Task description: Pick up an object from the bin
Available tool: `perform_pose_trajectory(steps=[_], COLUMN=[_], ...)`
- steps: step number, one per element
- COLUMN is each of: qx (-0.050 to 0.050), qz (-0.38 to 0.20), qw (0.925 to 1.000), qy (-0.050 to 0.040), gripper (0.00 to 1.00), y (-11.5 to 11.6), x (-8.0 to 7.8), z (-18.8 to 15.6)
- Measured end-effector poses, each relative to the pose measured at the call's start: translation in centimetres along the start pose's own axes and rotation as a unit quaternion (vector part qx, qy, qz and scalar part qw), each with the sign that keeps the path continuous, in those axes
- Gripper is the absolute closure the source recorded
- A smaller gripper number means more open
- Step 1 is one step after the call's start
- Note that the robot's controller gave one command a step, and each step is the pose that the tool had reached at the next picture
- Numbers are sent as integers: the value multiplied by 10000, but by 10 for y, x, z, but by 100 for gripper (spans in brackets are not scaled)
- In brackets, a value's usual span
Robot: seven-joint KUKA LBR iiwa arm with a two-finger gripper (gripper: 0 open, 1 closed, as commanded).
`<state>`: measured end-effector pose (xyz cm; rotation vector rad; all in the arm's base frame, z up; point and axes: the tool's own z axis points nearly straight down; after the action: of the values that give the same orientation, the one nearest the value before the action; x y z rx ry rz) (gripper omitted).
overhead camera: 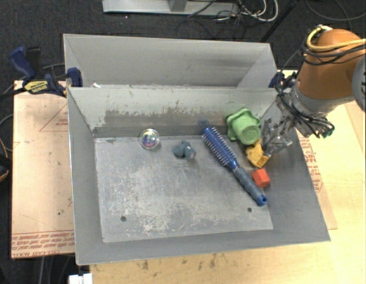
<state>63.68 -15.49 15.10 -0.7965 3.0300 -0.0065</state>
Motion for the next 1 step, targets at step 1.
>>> perform_pose_trajectory(steps=[1], qx=[-34], qz=[2065], qw=[9784], qy=[34], gripper=[100], y=[65], x=[28], z=[-11])
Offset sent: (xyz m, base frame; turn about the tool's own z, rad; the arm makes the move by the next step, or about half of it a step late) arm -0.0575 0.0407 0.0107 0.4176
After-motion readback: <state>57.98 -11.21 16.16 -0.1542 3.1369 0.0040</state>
